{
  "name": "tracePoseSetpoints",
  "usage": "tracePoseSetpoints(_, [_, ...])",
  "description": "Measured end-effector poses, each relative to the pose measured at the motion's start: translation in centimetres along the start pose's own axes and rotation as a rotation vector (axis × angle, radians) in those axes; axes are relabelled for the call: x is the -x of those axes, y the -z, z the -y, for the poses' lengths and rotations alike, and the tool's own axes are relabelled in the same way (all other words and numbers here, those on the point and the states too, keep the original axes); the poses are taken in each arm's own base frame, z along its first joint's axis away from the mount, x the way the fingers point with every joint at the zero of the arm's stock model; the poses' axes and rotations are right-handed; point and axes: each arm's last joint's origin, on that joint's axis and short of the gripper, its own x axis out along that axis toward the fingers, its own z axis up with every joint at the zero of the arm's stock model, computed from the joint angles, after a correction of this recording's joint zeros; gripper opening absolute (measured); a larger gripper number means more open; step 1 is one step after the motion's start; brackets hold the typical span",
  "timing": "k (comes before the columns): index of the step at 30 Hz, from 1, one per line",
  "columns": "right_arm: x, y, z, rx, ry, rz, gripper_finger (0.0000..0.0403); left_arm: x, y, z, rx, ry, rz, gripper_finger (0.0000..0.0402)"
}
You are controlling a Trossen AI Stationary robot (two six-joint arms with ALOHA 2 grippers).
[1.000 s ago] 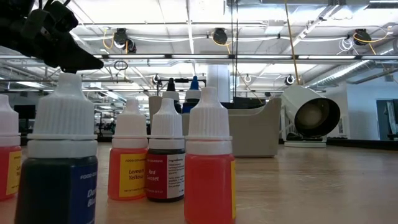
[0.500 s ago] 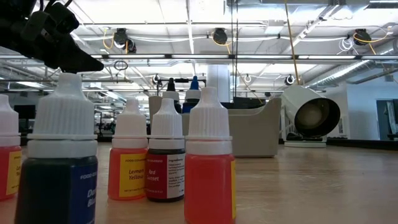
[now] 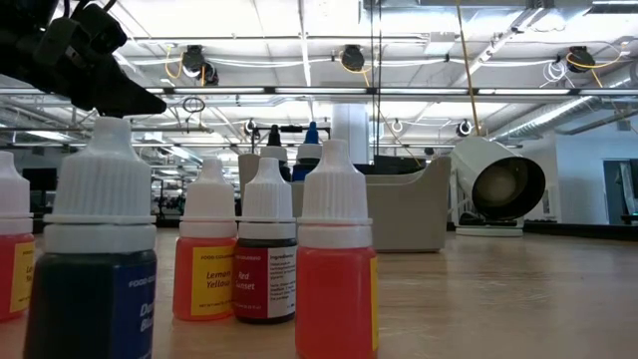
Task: Pick & Place food coloring
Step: Put the small black food coloring into the gray bin
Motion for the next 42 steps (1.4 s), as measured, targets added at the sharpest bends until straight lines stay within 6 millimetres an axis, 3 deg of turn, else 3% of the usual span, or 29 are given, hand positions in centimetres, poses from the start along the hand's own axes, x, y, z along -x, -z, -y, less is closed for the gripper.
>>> tracePoseSetpoints(22, [0.5,2.7,0.5,-0.008,0.049,0.056,0.0000,0.0,0.0,0.0,0.020,0.001,0.000,0.0024])
tracePoseSetpoints(42, [0.6,2.8,0.4,0.029,0.052,0.063,0.0000,0.0,0.0,0.0,0.022,0.001,0.000,0.0024])
